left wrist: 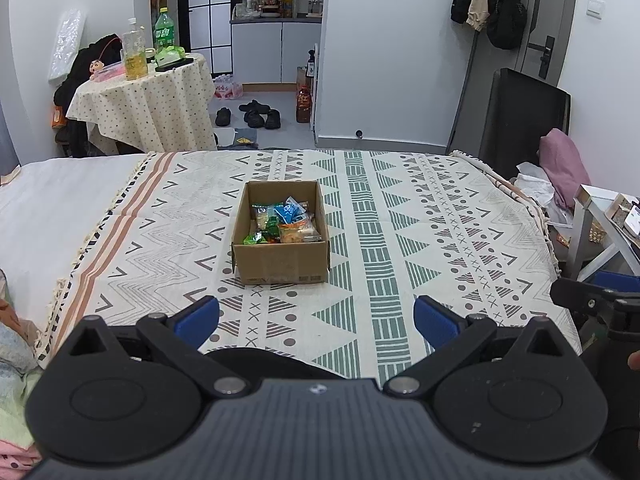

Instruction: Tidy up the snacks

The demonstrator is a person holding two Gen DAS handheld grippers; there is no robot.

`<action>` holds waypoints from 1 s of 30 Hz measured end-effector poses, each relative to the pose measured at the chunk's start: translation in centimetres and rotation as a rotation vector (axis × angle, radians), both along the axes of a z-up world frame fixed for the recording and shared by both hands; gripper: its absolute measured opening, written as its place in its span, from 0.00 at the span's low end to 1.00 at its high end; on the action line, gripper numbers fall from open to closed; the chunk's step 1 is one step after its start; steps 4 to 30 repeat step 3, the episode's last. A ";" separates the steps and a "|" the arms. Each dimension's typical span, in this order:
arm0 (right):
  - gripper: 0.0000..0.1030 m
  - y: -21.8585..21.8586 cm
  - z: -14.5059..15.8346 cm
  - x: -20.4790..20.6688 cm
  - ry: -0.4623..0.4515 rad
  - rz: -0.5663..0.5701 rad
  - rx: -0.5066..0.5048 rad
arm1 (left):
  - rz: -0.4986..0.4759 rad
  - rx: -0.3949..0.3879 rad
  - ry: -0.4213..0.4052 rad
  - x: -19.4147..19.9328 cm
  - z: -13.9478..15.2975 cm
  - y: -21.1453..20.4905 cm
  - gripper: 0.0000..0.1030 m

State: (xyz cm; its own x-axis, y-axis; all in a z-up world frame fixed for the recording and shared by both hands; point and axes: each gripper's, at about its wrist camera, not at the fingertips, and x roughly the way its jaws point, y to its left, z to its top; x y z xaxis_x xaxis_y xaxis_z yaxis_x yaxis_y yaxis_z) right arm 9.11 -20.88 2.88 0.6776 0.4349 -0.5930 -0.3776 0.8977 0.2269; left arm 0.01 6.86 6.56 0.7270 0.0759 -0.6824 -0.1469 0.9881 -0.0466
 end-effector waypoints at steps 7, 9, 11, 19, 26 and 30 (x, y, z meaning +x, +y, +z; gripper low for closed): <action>1.00 0.1 -0.2 0.2 0.005 -0.003 -0.001 | 0.008 -0.008 -0.003 0.3 -0.5 0.1 1.00; 1.00 0.1 -0.2 0.2 0.005 -0.003 -0.001 | 0.008 -0.008 -0.003 0.3 -0.5 0.1 1.00; 1.00 0.1 -0.2 0.2 0.005 -0.003 -0.001 | 0.008 -0.008 -0.003 0.3 -0.5 0.1 1.00; 1.00 0.1 -0.2 0.2 0.005 -0.003 -0.001 | 0.008 -0.008 -0.003 0.3 -0.5 0.1 1.00; 1.00 0.1 -0.2 0.2 0.005 -0.003 -0.001 | 0.008 -0.008 -0.003 0.3 -0.5 0.1 1.00; 1.00 0.1 -0.2 0.2 0.005 -0.003 -0.001 | 0.008 -0.008 -0.003 0.3 -0.5 0.1 1.00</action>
